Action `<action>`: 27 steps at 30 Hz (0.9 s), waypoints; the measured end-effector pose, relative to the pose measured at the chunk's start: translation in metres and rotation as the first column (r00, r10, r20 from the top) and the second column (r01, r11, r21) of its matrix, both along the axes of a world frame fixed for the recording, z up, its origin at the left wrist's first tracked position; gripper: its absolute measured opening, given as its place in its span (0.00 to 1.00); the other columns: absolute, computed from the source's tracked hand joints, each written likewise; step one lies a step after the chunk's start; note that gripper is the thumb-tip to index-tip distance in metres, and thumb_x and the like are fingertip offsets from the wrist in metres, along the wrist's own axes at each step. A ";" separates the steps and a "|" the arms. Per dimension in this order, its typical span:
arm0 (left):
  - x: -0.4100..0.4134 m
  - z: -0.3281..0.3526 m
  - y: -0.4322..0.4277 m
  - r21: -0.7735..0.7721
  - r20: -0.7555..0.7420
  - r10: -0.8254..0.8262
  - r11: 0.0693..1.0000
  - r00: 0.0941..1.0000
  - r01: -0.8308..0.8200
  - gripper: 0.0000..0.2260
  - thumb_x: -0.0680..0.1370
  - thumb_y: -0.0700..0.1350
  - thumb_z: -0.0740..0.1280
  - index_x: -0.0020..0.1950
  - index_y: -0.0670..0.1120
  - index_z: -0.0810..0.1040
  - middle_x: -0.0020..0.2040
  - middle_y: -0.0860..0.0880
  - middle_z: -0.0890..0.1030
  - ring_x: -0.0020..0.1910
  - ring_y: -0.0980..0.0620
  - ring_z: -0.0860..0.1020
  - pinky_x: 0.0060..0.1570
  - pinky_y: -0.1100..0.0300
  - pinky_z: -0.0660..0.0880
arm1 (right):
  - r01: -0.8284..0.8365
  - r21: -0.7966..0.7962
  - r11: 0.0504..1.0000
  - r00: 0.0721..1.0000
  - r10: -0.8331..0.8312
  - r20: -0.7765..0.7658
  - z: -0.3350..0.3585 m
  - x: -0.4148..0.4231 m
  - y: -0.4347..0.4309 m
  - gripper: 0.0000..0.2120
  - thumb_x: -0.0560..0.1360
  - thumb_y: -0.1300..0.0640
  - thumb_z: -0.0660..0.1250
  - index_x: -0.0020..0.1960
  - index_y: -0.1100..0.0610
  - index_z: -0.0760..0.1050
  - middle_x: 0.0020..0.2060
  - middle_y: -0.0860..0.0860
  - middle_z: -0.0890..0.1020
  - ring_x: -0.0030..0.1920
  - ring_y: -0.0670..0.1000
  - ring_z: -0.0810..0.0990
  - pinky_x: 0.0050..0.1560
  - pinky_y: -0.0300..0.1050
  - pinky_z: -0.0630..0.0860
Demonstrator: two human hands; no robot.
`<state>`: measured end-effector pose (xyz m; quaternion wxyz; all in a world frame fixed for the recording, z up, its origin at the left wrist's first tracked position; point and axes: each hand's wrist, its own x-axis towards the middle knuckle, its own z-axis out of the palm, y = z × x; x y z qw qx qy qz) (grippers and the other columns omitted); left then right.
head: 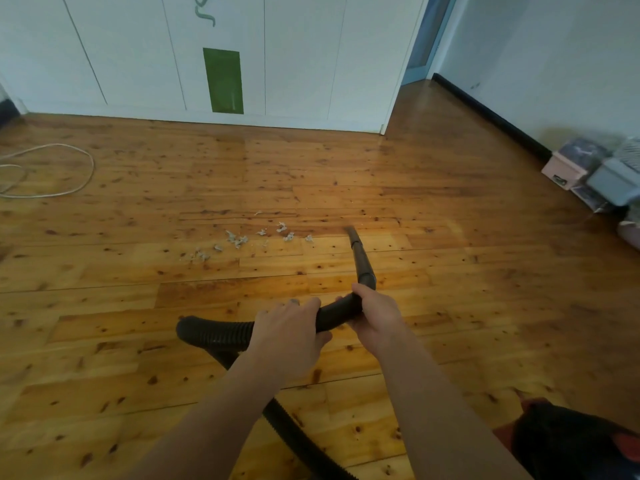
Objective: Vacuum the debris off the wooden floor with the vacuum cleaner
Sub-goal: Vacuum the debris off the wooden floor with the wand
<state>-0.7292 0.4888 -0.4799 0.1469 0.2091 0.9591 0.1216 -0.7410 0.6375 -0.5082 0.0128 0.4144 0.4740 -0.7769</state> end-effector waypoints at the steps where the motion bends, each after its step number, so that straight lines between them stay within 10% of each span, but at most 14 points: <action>1: -0.002 -0.001 0.004 0.005 -0.001 0.000 1.000 1.000 0.000 0.14 0.80 0.57 0.62 0.63 0.53 0.68 0.48 0.52 0.69 0.46 0.52 0.68 0.53 0.53 0.67 | 0.008 0.006 1.000 1.000 -0.008 0.001 0.000 -0.001 0.003 0.07 0.80 0.61 0.65 0.54 0.62 0.70 0.46 0.60 0.78 0.46 0.56 0.81 0.50 0.53 0.81; 27: -0.060 0.012 0.012 -0.022 0.105 -0.168 0.985 0.980 0.171 0.17 0.79 0.65 0.57 0.54 0.52 0.68 0.37 0.56 0.71 0.32 0.58 0.69 0.30 0.63 0.64 | 0.099 -0.118 0.988 0.992 -0.088 0.089 0.009 -0.026 -0.013 0.16 0.78 0.59 0.67 0.64 0.59 0.71 0.49 0.59 0.80 0.42 0.55 0.83 0.38 0.50 0.80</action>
